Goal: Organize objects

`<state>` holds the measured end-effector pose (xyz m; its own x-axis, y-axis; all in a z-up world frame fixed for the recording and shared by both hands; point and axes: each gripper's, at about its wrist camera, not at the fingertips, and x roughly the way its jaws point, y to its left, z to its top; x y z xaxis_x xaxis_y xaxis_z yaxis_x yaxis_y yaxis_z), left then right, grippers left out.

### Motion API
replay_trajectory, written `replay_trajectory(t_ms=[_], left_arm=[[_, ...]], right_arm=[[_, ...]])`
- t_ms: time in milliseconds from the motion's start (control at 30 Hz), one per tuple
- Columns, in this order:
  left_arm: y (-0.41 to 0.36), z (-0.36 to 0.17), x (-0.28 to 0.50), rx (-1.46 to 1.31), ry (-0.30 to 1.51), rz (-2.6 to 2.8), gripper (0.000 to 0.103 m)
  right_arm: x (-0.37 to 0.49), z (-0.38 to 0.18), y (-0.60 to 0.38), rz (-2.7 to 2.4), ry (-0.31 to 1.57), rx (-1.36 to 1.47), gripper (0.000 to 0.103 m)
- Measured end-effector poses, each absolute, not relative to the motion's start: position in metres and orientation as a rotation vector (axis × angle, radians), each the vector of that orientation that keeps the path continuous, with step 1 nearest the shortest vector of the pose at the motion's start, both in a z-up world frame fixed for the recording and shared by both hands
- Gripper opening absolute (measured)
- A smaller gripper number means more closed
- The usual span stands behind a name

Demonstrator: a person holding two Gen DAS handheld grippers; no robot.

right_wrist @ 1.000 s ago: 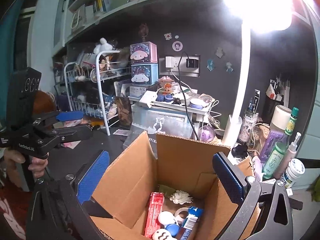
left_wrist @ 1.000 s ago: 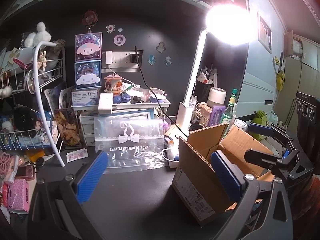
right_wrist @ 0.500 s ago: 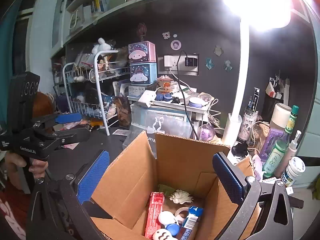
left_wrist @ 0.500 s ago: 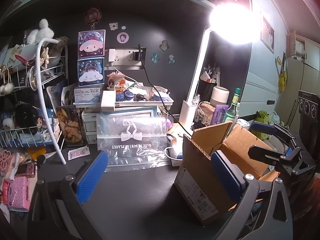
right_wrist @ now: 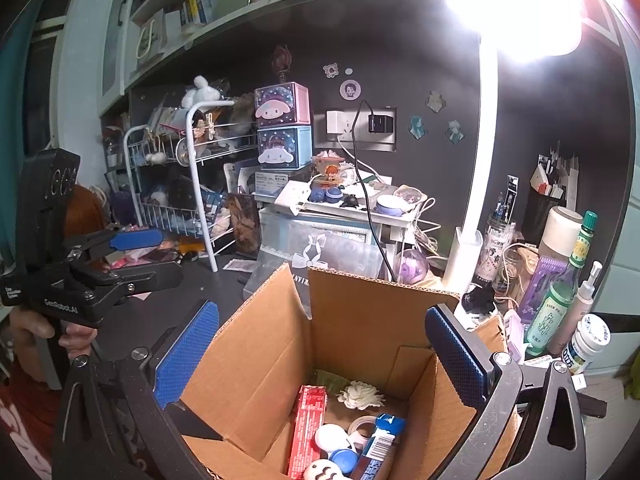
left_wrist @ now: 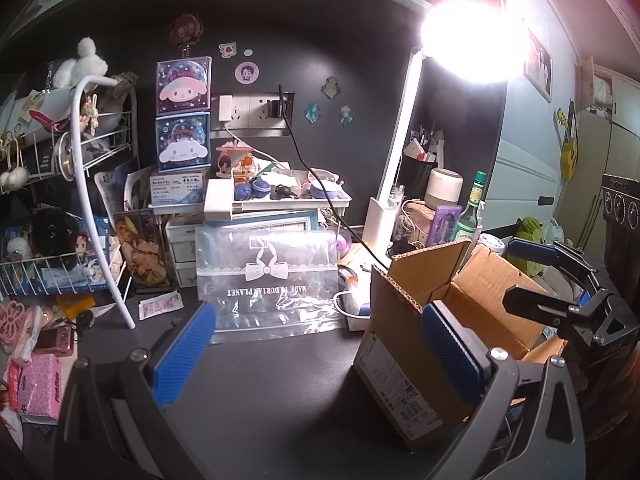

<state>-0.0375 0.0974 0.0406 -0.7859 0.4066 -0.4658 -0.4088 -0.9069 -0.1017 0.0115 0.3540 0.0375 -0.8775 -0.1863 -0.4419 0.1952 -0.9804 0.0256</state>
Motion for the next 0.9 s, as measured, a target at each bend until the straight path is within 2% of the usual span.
replay_trajectory(t_ms=[900], left_arm=[[0.0990, 0.0363, -0.0435, -0.691, 0.005, 2.621, 0.102]], right_arm=[[0.0135, 0.0401, 0.3517, -2.868, -0.007, 0.655, 0.103]])
